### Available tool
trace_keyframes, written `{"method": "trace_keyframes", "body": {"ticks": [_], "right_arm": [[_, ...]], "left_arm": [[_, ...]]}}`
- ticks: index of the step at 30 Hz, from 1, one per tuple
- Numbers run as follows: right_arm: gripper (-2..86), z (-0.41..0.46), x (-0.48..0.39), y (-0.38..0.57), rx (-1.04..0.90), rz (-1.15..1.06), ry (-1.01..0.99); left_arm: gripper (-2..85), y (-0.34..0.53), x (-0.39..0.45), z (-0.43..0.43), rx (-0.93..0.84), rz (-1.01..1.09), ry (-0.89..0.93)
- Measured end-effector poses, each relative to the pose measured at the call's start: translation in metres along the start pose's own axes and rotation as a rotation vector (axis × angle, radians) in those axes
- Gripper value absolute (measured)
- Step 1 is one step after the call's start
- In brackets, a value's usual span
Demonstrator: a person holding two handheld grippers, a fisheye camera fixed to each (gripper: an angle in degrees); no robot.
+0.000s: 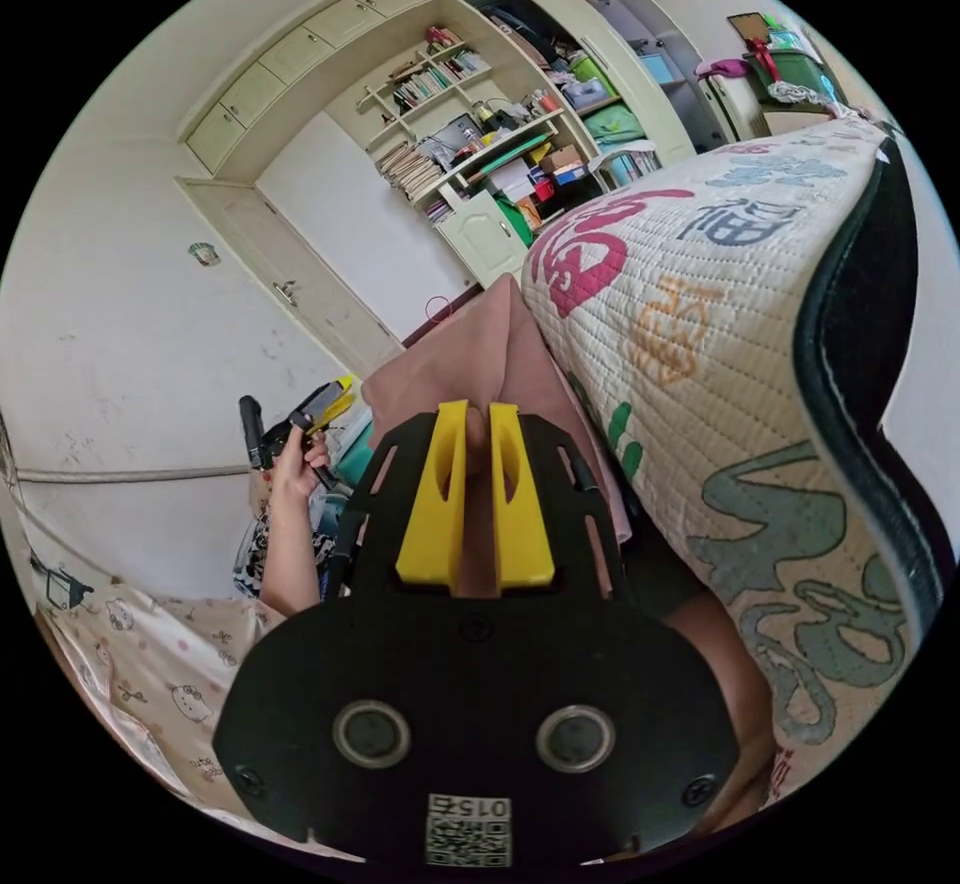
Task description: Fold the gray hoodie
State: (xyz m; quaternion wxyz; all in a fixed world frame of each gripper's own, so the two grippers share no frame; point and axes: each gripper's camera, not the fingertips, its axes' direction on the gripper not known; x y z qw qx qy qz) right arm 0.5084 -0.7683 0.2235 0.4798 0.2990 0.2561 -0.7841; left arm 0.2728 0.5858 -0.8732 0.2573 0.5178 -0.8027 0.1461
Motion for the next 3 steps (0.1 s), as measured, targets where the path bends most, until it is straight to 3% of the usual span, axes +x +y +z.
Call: {"method": "trace_keyframes", "body": {"ticks": [3], "right_arm": [[4.7,0.0033,-0.0126,-0.0019,0.009,-0.009,0.017]], "left_arm": [[9.5,0.0024,0.0097,0.0246,-0.068,0.029,0.002]]}}
